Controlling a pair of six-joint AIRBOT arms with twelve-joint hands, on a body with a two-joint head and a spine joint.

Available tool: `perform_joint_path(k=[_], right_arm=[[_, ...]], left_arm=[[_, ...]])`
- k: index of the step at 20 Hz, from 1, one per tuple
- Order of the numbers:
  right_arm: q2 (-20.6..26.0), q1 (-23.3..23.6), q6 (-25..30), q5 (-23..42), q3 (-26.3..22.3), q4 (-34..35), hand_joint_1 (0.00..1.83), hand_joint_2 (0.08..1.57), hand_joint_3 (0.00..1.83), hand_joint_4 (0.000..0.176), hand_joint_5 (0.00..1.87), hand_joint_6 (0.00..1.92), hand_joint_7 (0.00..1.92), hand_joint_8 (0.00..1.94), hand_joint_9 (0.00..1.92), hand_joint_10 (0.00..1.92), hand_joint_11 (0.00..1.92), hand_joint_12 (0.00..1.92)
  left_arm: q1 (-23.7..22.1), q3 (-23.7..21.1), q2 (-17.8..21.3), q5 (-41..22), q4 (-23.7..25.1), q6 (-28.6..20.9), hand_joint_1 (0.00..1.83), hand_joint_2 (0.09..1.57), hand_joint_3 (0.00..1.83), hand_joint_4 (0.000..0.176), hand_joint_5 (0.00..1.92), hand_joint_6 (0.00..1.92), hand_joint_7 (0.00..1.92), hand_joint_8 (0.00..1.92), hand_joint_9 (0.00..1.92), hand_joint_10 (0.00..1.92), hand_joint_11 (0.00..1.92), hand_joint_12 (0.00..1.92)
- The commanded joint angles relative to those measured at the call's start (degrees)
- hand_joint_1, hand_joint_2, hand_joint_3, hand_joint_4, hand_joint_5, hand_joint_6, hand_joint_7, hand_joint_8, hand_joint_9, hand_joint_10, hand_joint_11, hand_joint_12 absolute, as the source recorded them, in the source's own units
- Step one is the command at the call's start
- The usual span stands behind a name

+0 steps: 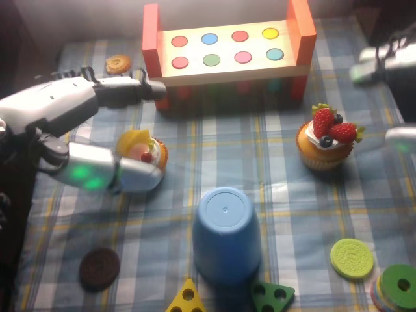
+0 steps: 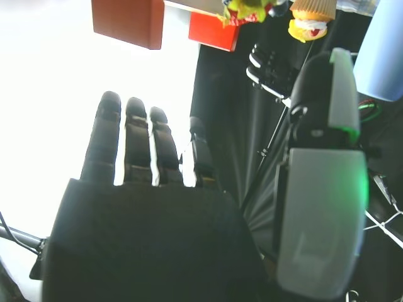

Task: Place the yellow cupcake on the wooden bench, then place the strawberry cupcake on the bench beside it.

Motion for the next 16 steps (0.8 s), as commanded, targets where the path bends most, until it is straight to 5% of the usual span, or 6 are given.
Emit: perform_joint_path(k=[1,4,12,16], right_arm=[[0.3,0.7,0.3,6.8,0.1,1.7,0.43,1.27,0.01,0.000,0.76,0.01,0.56,0.00,0.49,0.01,0.28,0.50],[0.3,0.7,0.3,6.8,0.2,1.7,0.43,1.28,0.01,0.000,0.72,0.00,0.55,0.00,0.49,0.00,0.26,0.49],[0.3,0.7,0.6,7.1,0.2,1.6,0.46,1.29,0.00,0.000,0.71,0.00,0.57,0.00,0.51,0.00,0.31,0.44],[0.3,0.5,0.6,7.0,0.2,1.6,0.48,1.28,0.00,0.000,0.72,0.00,0.58,0.00,0.52,0.00,0.37,0.34]], left_arm=[[-0.7,0.2,-0.2,-5.0,0.0,0.7,0.62,0.93,0.00,0.176,0.39,0.01,0.44,0.01,0.42,0.02,0.00,0.92],[-2.1,1.6,-1.4,-2.4,-1.5,3.0,0.58,0.94,0.00,0.176,0.34,0.00,0.41,0.00,0.40,0.01,0.00,0.89],[-7.7,5.2,-5.7,7.4,-9.8,21.6,0.58,0.93,0.00,0.176,0.26,0.00,0.44,0.01,0.43,0.01,0.00,0.66],[-7.2,5.2,-5.2,8.3,-10.6,22.5,0.65,0.94,0.00,0.176,0.24,0.00,0.48,0.00,0.45,0.00,0.00,0.65]])
